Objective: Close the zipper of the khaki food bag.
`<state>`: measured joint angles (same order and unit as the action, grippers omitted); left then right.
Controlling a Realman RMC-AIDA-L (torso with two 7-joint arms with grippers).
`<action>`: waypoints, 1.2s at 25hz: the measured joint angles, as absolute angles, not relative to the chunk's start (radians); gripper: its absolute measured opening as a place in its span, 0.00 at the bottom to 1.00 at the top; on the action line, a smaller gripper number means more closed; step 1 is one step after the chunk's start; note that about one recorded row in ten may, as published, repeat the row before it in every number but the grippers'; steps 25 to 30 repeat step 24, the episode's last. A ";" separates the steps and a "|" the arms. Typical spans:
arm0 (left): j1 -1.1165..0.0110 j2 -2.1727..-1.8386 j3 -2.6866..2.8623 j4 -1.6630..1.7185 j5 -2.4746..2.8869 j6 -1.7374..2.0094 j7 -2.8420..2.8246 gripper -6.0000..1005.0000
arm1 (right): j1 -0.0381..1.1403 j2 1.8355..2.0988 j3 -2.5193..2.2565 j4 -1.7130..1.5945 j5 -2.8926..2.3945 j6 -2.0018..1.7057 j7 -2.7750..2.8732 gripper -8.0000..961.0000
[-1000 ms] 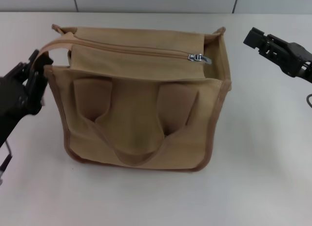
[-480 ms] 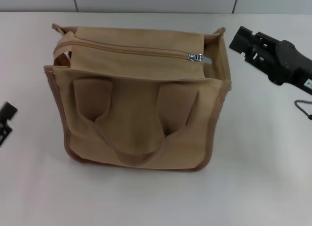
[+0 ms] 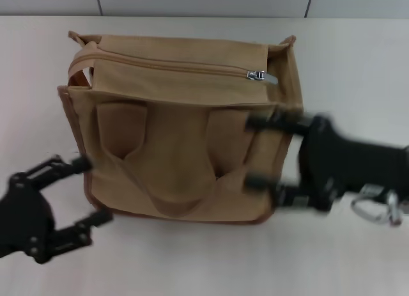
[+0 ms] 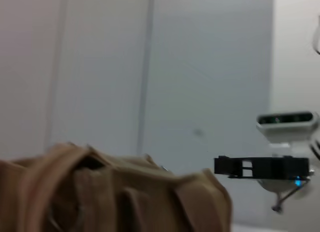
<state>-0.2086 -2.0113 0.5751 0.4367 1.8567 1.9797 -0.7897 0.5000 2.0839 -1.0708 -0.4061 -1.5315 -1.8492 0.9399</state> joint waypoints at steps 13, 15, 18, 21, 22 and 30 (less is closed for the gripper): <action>-0.283 -2.019 0.577 0.520 2.039 1.951 -0.842 0.78 | 0.550 2.085 -1.256 -0.431 -1.660 -1.661 0.995 0.86; -0.283 -2.019 0.577 0.520 2.039 1.951 -0.842 0.78 | 0.550 2.085 -1.255 -0.432 -1.660 -1.656 0.995 0.86; -0.287 -2.022 0.578 0.520 2.075 1.935 -0.842 0.78 | 0.550 2.085 -1.250 -0.433 -1.661 -1.649 0.995 0.86; -0.285 -2.023 0.581 0.520 2.077 1.930 -0.842 0.78 | 0.552 2.085 -1.251 -0.434 -1.661 -1.640 0.995 0.86; -0.283 -2.026 0.602 0.520 2.079 1.923 -0.842 0.78 | 0.552 2.085 -1.251 -0.434 -1.661 -1.640 0.995 0.86; -0.282 -2.026 0.622 0.520 2.081 1.917 -0.842 0.78 | 0.552 2.085 -1.252 -0.435 -1.658 -1.630 0.995 0.86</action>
